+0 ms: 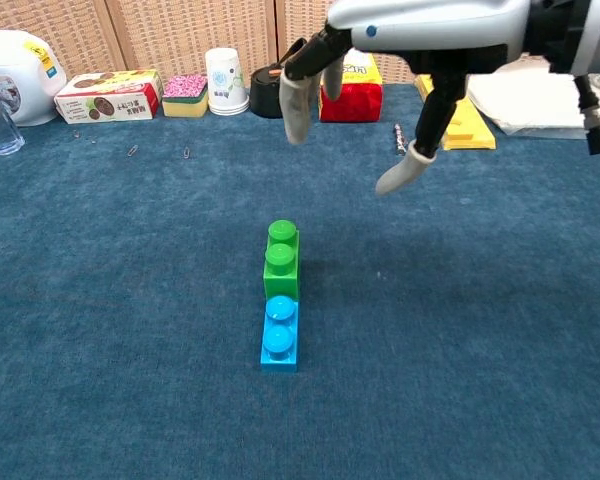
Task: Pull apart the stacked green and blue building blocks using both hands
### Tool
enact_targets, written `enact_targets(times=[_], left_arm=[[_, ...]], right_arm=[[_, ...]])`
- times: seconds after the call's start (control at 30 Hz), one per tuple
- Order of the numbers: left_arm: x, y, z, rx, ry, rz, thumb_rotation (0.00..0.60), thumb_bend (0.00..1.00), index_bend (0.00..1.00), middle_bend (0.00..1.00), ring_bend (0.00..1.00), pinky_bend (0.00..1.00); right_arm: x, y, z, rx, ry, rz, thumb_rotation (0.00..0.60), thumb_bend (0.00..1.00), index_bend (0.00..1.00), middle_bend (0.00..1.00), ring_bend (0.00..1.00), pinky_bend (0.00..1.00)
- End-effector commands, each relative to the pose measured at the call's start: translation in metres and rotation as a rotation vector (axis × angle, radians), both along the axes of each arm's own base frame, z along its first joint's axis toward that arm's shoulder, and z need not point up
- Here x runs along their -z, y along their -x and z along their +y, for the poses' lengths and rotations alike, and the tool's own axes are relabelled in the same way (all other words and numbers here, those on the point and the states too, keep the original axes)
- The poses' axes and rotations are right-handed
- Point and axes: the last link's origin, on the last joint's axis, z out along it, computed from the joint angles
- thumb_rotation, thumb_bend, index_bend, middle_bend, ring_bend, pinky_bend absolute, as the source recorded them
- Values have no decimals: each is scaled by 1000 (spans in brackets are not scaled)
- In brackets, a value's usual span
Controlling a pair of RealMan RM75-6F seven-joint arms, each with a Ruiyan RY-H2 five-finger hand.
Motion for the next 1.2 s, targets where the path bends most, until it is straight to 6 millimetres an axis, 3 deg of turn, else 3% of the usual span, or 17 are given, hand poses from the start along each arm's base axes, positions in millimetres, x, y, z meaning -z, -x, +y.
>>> enact_targets(times=[0.03, 0.47, 0.7, 1.2], left_arm=[[0, 1, 0, 0, 8, 3, 503, 242, 86, 82, 0, 30], [1, 10, -1, -26, 28, -12, 505, 242, 85, 82, 0, 30], [2, 15, -2, -36, 30, -23, 505, 242, 85, 82, 0, 30], [-3, 24, -10, -59, 24, -45, 505, 241, 86, 82, 0, 30]], right_arm=[[15, -6, 1, -29, -12, 51, 600, 4, 362, 338, 258, 277], [51, -32, -2, -147, 12, 195, 600, 1, 338, 297, 194, 196], [61, -37, -4, -147, 3, 257, 600, 0, 314, 265, 156, 136], [84, -42, -5, -174, 6, 322, 600, 0, 308, 259, 147, 124]])
